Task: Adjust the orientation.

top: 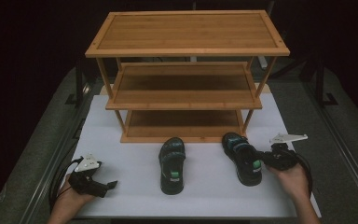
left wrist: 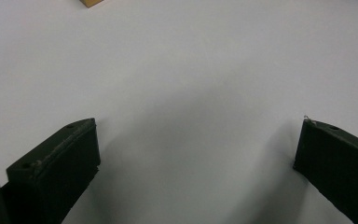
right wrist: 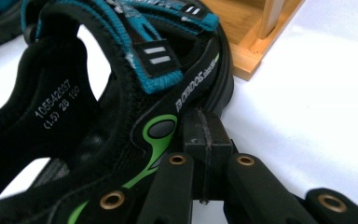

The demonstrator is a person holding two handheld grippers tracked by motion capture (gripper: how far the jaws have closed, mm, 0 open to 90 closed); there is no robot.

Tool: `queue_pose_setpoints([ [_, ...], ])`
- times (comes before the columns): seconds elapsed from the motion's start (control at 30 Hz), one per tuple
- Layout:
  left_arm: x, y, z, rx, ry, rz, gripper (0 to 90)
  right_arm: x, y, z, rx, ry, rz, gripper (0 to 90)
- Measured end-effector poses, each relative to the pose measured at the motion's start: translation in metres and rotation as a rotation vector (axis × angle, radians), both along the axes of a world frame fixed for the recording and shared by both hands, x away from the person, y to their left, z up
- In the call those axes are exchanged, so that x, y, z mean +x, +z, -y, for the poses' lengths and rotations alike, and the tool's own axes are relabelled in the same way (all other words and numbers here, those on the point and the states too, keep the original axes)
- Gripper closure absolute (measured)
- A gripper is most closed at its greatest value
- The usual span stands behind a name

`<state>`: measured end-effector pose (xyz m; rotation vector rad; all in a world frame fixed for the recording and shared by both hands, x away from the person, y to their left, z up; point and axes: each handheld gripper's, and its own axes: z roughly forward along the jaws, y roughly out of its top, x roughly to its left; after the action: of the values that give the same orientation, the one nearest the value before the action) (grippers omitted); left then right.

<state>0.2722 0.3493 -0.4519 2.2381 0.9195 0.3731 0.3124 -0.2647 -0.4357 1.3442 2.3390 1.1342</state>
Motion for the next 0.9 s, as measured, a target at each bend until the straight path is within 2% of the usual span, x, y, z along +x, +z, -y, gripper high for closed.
queue_pose_setpoints([
  [0.13,0.0,0.0,0.0,0.0,0.0,0.0,0.0,0.0,0.0,0.002,0.02,-0.002,-0.008,89.2],
  [0.17,0.0,0.0,0.0,0.0,0.0,0.0,0.0,0.0,0.001,0.003,0.021,-0.003,-0.001,85.6],
  [0.2,0.0,0.0,0.0,-0.001,0.0,0.0,0.0,-0.001,0.004,0.005,0.027,-0.017,0.016,84.0],
  [0.3,0.0,0.0,0.0,-0.001,0.0,0.0,0.0,-0.004,0.017,0.014,0.087,-0.033,0.07,77.8],
  [0.37,0.0,0.0,0.0,-0.001,0.0,0.0,0.0,-0.007,0.029,0.016,0.094,-0.02,0.1,72.9],
  [0.4,0.0,0.0,0.0,0.0,0.0,0.0,0.0,-0.008,0.033,0.016,0.102,-0.011,0.109,69.9],
  [0.5,0.0,0.0,0.0,0.0,0.0,0.001,0.0,-0.007,0.044,0.014,0.142,0.065,0.126,60.7],
  [0.57,0.0,0.0,0.0,0.0,0.0,0.002,0.0,-0.003,0.047,0.009,0.148,0.117,0.121,58.0],
  [0.73,0.0,0.0,0.0,-0.002,0.001,0.002,0.0,0.011,0.043,-0.003,0.162,0.205,0.094,53.7],
  [0.9,0.0,0.0,0.0,-0.003,0.001,0.002,0.0,0.019,0.037,-0.012,0.152,0.252,0.068,51.2],
])
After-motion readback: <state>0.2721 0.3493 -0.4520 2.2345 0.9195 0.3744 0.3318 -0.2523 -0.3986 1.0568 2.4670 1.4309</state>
